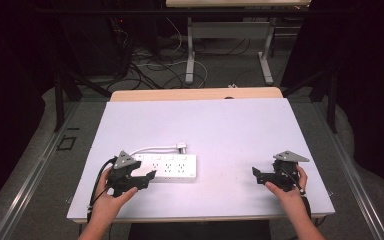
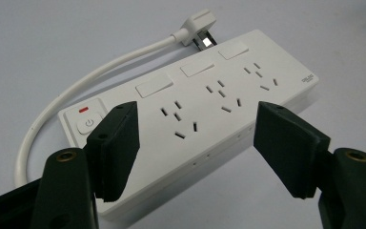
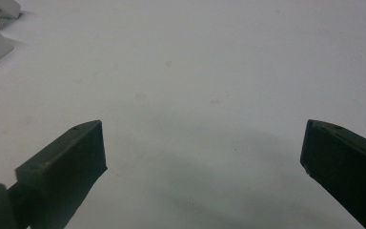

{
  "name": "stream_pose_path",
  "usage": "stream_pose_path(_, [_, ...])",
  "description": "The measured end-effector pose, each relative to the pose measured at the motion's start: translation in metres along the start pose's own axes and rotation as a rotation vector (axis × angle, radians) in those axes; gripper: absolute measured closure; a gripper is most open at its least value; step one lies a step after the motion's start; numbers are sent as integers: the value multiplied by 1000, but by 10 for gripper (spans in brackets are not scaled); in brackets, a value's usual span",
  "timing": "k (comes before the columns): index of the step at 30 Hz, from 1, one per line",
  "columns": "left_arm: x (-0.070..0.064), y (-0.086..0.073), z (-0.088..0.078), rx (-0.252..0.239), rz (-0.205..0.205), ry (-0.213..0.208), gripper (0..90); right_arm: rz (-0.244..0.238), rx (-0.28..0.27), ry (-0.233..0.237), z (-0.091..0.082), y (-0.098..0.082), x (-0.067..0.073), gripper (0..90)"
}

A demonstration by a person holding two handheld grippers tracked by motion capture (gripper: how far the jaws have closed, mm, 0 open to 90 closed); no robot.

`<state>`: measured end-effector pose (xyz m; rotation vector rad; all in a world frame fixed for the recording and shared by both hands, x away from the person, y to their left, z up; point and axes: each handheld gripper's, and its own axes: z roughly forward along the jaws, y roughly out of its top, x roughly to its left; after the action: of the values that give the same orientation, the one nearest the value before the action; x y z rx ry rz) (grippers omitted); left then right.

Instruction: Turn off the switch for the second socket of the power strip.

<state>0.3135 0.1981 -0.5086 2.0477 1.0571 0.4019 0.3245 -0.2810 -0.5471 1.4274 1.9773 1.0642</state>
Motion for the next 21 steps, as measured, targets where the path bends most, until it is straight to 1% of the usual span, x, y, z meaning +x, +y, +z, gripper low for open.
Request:
stream_pose_path(7, [1,9,0,-15,-11,-3,324,1,1,-2,0,0,1,11])
stream_pose_path(9, [1,11,-1,-8,-12,-5,322,3,1,-2,0,0,1,11])
stream_pose_path(10, [1,12,0,-12,-16,-5,321,3,2,-1,0,0,1,12])
stream_pose_path(11, [1,16,0,-11,-26,-16,321,4,2,-1,0,0,1,13])
stream_pose_path(15, [0,21,0,-19,-30,-12,314,9,3,1,0,-1,1,16])
stream_pose_path(16, [1,23,0,-11,-23,-15,314,9,2,1,0,-1,1,16])
stream_pose_path(17, [1,26,0,-14,-24,-17,314,9,2,2,0,-1,1,16])
stream_pose_path(21, [2,31,-1,-25,-30,-14,314,8,0,3,1,-1,0,16])
